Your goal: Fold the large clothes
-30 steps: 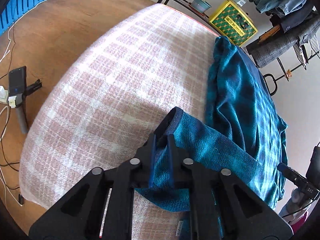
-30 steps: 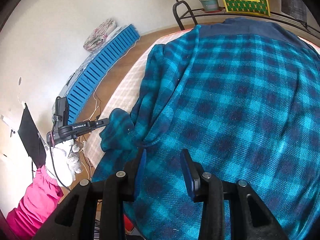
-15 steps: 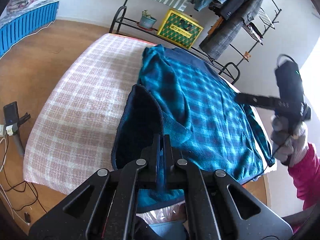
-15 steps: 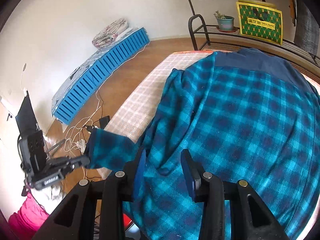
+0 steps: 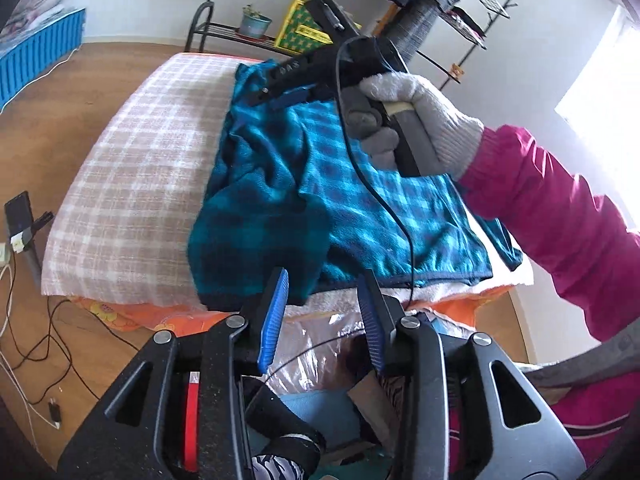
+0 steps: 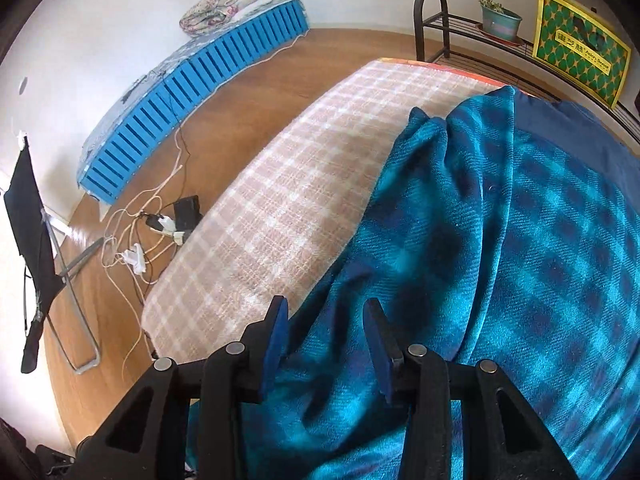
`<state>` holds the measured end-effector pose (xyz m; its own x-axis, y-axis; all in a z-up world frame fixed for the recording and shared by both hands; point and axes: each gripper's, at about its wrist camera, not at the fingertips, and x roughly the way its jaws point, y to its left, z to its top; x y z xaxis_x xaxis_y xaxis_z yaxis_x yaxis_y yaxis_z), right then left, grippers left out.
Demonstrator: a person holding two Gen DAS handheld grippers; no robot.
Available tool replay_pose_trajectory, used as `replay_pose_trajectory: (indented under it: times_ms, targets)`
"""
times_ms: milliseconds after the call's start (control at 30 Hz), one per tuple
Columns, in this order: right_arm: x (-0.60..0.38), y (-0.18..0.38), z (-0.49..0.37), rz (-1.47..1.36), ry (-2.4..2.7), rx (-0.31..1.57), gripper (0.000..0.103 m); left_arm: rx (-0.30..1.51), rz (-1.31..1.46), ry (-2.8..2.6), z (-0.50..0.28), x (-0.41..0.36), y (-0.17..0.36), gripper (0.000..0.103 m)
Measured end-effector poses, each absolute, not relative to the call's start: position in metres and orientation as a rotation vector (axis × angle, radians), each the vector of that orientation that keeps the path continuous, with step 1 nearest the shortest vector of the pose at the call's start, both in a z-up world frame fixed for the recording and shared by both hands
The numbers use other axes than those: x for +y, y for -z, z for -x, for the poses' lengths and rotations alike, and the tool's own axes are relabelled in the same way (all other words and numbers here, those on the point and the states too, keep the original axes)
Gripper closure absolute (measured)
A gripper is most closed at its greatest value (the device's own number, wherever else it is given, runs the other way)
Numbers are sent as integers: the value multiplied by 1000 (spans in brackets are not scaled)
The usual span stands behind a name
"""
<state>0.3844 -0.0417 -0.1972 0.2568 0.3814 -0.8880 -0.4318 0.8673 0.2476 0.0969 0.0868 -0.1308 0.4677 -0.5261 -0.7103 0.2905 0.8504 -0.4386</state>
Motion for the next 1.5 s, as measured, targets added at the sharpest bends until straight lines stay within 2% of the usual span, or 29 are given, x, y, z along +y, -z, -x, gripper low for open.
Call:
replay_pose_trajectory:
  times_ms: [167, 333, 367, 400, 433, 500, 633, 667, 767, 1033, 1100, 1133, 1200, 1233, 1400, 1433, 1467, 1500]
  targets:
    - [-26, 226, -412, 64, -476, 1244, 62, 1035, 324, 333, -148, 118, 172, 67]
    - [-18, 230, -429, 101, -425, 1244, 62, 1124, 360, 303, -174, 121, 215, 67]
    - [-17, 228, -432, 111, -421, 1236, 62, 1131, 356, 303, -175, 120, 220, 71]
    - [-18, 224, -437, 112, -420, 1228, 62, 1134, 348, 313, -174, 118, 223, 85]
    - [-18, 222, -443, 108, -413, 1225, 62, 1136, 340, 330, -173, 115, 225, 90]
    - [-20, 220, -456, 99, -379, 1222, 62, 1116, 311, 350, -168, 109, 223, 94]
    - [-14, 227, -474, 131, -334, 1230, 62, 1087, 306, 367, -164, 107, 217, 96]
    - [-11, 230, -475, 158, -330, 1237, 64, 1079, 311, 371, -163, 107, 214, 96]
    - [-5, 236, -473, 280, -275, 1222, 102, 1067, 322, 378, -163, 110, 212, 97]
    - [-26, 186, -499, 274, -218, 1083, 103, 1064, 368, 421, -151, 112, 207, 98]
    - [-28, 183, -506, 228, -282, 1101, 103, 1070, 352, 409, -151, 111, 209, 98]
    - [-28, 185, -508, 199, -322, 1128, 101, 1076, 348, 408, -152, 111, 210, 98]
    - [-26, 195, -508, 147, -394, 1208, 56, 1080, 343, 415, -154, 109, 212, 98]
    - [-23, 200, -505, 159, -404, 1230, 52, 1079, 340, 415, -154, 109, 212, 98]
    - [1, 221, -497, 341, -286, 1190, 54, 1067, 352, 419, -158, 109, 211, 98]
    - [2, 225, -500, 335, -265, 1197, 55, 1064, 349, 421, -158, 109, 210, 98]
    - [4, 229, -502, 346, -241, 1200, 69, 1062, 341, 421, -157, 108, 210, 98]
    - [4, 235, -503, 378, -216, 1200, 91, 1062, 335, 420, -157, 107, 210, 98]
